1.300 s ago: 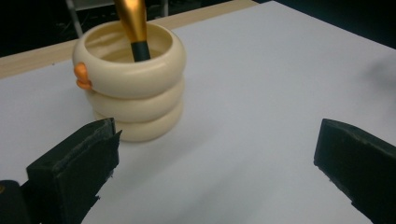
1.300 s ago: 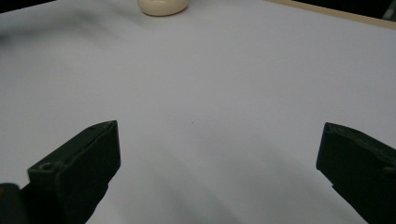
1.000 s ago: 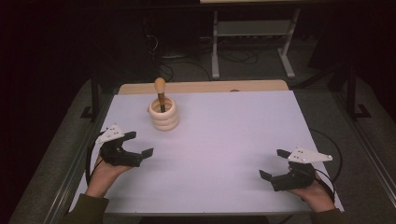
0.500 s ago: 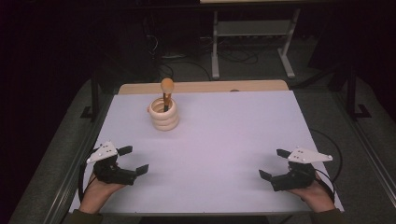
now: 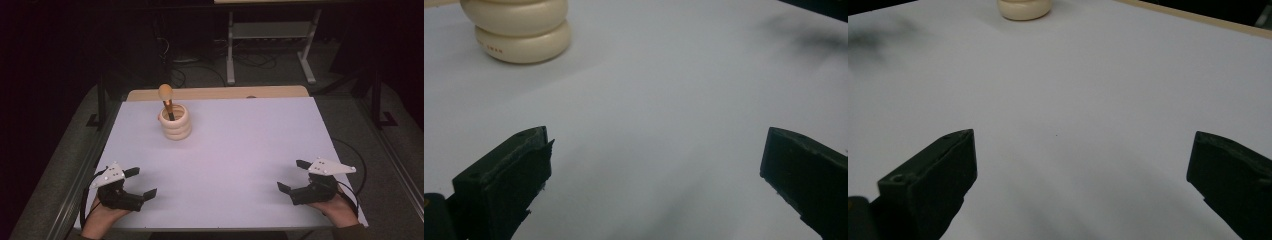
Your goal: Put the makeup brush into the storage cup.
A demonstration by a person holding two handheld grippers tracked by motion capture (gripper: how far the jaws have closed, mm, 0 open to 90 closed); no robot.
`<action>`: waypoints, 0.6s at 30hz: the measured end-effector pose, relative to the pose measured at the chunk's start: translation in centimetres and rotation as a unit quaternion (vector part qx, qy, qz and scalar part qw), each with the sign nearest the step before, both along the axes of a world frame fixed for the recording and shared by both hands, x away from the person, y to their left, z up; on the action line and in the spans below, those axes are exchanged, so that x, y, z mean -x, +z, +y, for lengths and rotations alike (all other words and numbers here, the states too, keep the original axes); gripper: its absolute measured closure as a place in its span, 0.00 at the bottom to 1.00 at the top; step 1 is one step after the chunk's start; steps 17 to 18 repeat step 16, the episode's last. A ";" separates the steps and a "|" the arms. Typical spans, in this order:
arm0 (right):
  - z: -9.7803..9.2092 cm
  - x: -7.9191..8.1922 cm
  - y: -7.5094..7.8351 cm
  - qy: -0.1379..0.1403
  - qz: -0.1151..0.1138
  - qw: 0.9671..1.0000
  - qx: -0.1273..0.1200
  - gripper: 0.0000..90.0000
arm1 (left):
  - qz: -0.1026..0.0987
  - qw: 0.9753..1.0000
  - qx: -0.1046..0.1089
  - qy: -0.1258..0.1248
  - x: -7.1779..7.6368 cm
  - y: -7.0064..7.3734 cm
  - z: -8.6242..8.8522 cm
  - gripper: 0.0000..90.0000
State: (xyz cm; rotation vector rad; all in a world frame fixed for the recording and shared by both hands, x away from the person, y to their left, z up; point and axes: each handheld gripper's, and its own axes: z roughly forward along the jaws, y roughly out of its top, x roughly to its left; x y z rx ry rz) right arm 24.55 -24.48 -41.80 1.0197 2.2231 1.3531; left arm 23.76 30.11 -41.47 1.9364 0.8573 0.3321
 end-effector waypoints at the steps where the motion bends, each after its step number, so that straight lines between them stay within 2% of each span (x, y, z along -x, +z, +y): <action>1: 0.0 0.0 0.0 0.000 0.000 1.000 0.001 0.00 | 0.000 1.000 -0.001 -0.001 0.1 -0.2 0.0 0.00; 4: 0.0 0.0 0.0 -0.001 -0.001 1.000 0.000 0.00 | 0.005 1.000 0.001 0.000 0.3 -0.4 0.0 0.00; 6: 0.1 0.0 0.0 0.001 0.000 1.000 0.001 0.00 | 0.003 1.000 -0.004 -0.002 0.3 -0.4 0.1 0.00; 18: 0.1 0.2 0.0 -0.002 -0.001 1.000 0.002 0.00 | 0.002 1.000 -0.003 -0.008 0.1 -0.4 -0.1 0.00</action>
